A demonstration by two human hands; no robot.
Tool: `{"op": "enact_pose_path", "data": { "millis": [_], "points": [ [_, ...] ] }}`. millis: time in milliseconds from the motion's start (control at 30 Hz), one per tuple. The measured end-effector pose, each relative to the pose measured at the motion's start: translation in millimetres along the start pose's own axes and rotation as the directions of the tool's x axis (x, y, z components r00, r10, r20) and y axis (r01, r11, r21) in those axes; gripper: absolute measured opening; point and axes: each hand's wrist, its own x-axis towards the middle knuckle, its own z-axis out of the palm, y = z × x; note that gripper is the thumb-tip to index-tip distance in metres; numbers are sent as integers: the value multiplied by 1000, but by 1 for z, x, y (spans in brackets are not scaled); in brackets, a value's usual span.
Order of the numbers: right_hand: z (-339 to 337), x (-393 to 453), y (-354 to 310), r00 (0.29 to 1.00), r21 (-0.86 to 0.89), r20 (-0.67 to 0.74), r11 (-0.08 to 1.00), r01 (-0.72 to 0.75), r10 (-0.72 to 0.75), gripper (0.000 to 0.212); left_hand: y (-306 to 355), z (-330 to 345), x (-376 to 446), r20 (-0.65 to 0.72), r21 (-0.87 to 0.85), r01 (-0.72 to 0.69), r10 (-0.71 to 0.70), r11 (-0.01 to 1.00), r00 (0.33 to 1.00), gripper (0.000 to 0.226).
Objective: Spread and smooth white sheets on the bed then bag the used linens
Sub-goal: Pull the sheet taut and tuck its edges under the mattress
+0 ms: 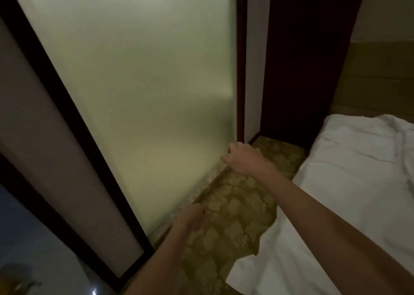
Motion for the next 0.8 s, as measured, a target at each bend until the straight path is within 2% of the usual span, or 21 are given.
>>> {"op": "enact_pose_path", "data": {
  "millis": [233, 467, 633, 800],
  "points": [
    [32, 73, 1, 998, -103, 62, 995, 14, -8, 51, -3, -63, 60, -147, -59, -10, 1, 998, 989, 39],
    [94, 115, 24, 964, -108, 226, 987, -119, 141, 49, 2, -158, 145, -246, -7, -180, 173, 984, 954, 42],
    [103, 170, 25, 949, -104, 200, 968, -226, 243, 40, 1, -234, 211, -309, 62, -305, 309, 950, 900, 41],
    [86, 233, 22, 925, 30, 131, 931, -363, 357, 32, 6, -271, 273, -262, 109, -409, 423, 906, 867, 37]
  ]
}}
